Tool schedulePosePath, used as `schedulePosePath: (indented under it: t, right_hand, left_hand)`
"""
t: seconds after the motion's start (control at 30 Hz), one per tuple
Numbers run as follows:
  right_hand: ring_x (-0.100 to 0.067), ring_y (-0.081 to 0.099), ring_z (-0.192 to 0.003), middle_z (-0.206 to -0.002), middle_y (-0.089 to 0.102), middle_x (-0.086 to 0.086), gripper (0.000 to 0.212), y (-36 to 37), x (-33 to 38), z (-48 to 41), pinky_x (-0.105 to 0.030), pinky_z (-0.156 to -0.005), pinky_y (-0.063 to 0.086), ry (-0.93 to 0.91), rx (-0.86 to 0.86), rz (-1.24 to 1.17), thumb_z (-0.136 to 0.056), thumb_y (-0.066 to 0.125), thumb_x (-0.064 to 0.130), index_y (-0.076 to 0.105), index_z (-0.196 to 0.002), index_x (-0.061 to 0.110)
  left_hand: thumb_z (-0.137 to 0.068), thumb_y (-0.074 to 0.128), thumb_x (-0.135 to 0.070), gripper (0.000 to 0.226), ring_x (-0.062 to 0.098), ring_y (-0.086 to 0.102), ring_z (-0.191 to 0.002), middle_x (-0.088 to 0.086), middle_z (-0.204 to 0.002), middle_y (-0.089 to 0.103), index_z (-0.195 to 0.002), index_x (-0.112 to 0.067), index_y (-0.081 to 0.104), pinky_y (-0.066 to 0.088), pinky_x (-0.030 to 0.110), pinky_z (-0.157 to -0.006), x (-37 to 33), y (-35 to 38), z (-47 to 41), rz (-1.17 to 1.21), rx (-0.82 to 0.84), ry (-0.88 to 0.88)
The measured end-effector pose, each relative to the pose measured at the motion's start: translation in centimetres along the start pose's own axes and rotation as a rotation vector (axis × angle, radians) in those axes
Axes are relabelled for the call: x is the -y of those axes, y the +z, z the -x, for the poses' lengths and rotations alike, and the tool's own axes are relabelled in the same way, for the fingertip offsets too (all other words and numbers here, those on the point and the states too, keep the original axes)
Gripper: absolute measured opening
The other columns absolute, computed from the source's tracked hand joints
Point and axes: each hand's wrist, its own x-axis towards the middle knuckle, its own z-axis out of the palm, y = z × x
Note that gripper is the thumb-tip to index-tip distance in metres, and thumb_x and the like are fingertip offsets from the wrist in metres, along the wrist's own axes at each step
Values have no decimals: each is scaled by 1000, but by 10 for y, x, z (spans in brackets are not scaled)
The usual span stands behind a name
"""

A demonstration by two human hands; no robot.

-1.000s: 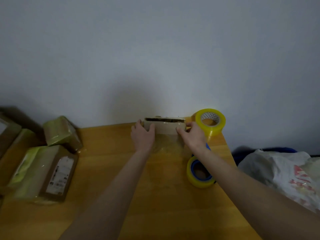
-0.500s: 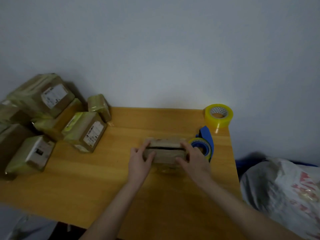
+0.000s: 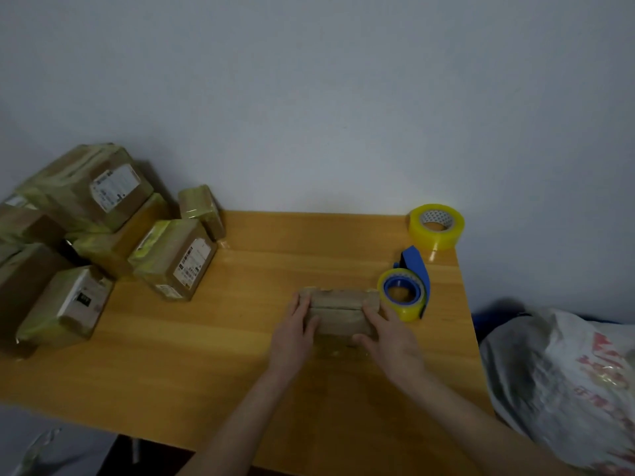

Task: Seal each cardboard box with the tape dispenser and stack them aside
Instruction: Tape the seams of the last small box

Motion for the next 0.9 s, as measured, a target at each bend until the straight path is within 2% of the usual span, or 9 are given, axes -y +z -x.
schedulePosePath:
  t: [0.13, 0.27, 0.4, 0.47, 0.57, 0.6, 0.7, 0.83, 0.9]
  right_hand:
    - [-29, 44, -130, -157, 19, -3, 64, 0, 9, -4, -40, -101, 44, 45, -8, 84, -93, 54, 49, 31, -150, 29]
    - [-28, 55, -115, -149, 27, -5, 64, -4, 11, -6, -38, -91, 50, 65, 5, 154, -92, 53, 52, 30, -148, 31]
    - [-26, 60, -104, -144, 28, -5, 66, -10, 12, -4, -34, -79, 52, 53, 42, 245, -91, 49, 58, 27, -148, 34]
    - [-23, 58, -105, -138, 34, -2, 66, -17, 12, -9, -34, -83, 52, 55, 72, 251, -86, 51, 64, 35, -144, 37]
    - [-14, 62, -97, -121, 58, 5, 52, -38, 8, -29, -33, -80, 55, 80, 61, 101, -83, 49, 71, 60, -122, 38]
    - [-14, 63, -94, -114, 63, 5, 50, -46, 5, -37, -35, -80, 56, 98, 23, 46, -84, 48, 70, 65, -116, 35]
    - [-25, 54, -110, -128, 49, -4, 57, -58, -11, -60, -40, -91, 50, 272, -121, 21, -88, 56, 58, 51, -133, 22]
    - [-34, 44, -122, -137, 39, -18, 72, -57, -25, -81, -39, -95, 42, 536, -74, 116, -87, 62, 51, 36, -136, 6]
    - [-32, 51, -110, -131, 45, -20, 63, -59, -28, -91, -36, -77, 47, 589, -74, 113, -89, 63, 48, 43, -127, 3]
  left_hand:
    - [-101, 42, -29, 49, 21, 41, -133, -1, -160, 12, -148, -20, 32, 41, 31, -98, 4, -5, -11, -93, 23, 96]
    - [-101, 42, -32, 45, 22, 20, -145, 4, -159, 13, -144, -18, 41, 28, 31, -112, 10, -9, -17, -280, 22, 245]
    - [-82, 73, -32, 50, 35, 43, -132, 14, -148, 38, -126, -12, 62, 39, 48, -103, 9, -18, -21, -463, 30, 574]
    - [-87, 66, -37, 59, 29, 38, -136, 7, -152, 29, -139, -13, 49, 33, 43, -109, 9, -19, -21, -426, 111, 606]
    - [-81, 72, -37, 60, 27, 52, -126, 9, -143, 46, -133, -11, 56, 46, 44, -98, 13, -17, -22, -454, 111, 614]
    - [-82, 70, -38, 60, 25, 49, -129, 7, -144, 44, -134, -12, 54, 43, 44, -101, 14, -17, -22, -450, 133, 598]
    - [-95, 48, -46, 62, 12, 9, -145, -8, -154, 7, -149, -23, 26, -2, 26, -117, 15, -18, -25, -391, 176, 570]
    - [-94, 52, -42, 63, 15, 8, -144, -6, -154, 12, -148, -21, 29, -4, 25, -115, 16, -19, -24, -369, 165, 578]
    - [-95, 50, -44, 64, 9, 1, -143, -10, -153, 4, -149, -23, 24, -9, 17, -113, 16, -20, -23, -375, 182, 571]
